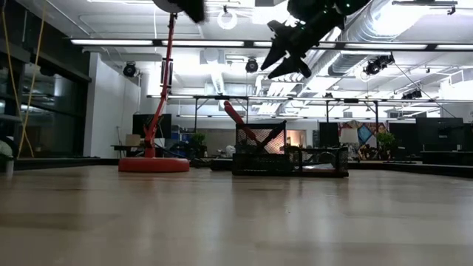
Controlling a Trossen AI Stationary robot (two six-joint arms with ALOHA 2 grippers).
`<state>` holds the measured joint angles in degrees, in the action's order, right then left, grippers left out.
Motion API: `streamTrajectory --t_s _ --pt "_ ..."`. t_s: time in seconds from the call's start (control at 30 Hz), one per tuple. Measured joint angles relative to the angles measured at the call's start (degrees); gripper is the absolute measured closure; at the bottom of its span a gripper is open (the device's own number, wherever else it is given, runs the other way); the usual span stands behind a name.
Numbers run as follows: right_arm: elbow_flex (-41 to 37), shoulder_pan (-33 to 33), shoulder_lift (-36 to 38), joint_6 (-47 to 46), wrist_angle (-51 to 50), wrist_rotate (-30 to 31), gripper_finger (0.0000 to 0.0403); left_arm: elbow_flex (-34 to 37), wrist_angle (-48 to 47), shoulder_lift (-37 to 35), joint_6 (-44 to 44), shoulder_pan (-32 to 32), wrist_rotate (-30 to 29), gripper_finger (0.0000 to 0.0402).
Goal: Pick and place office supplies into organizer
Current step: Put the pen into the desk organizer
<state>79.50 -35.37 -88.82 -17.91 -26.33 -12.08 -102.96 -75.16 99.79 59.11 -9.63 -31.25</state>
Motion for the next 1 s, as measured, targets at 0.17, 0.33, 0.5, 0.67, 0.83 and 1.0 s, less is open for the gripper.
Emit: streamTrajectory --t_s 0.17,0.33,0.5,0.67,0.83,1.0 --pt "-0.02 -4.08 1.06 5.16 -4.36 -1.96 0.0242 -2.44 8.52 0.04 -9.2 10.79 4.92 0.0327" --pt "-0.04 -7.02 2.8 7.71 -6.97 -4.74 0.026 -6.01 11.49 -0.07 -14.54 19.43 15.09 0.0284" --pt "-0.03 -8.29 4.36 7.73 -7.12 -8.05 0.0269 -6.22 16.91 0.84 -18.29 28.22 25.97 0.0257" --pt "-0.04 -8.31 6.56 7.83 -8.21 -7.87 0.0268 -6.2 17.95 4.05 -22.53 34.09 29.5 0.0264" --pt "-0.04 -8.32 8.64 6.82 -9.28 -5.45 0.0268 -6.2 19.67 8.15 -27.3 37.3 30.62 0.0291" --pt "-0.04 -8.0 10.4 3.38 -9.53 -4.61 0.0269 -6.16 22.01 12.0 -30.7 39.62 31.05 0.031"
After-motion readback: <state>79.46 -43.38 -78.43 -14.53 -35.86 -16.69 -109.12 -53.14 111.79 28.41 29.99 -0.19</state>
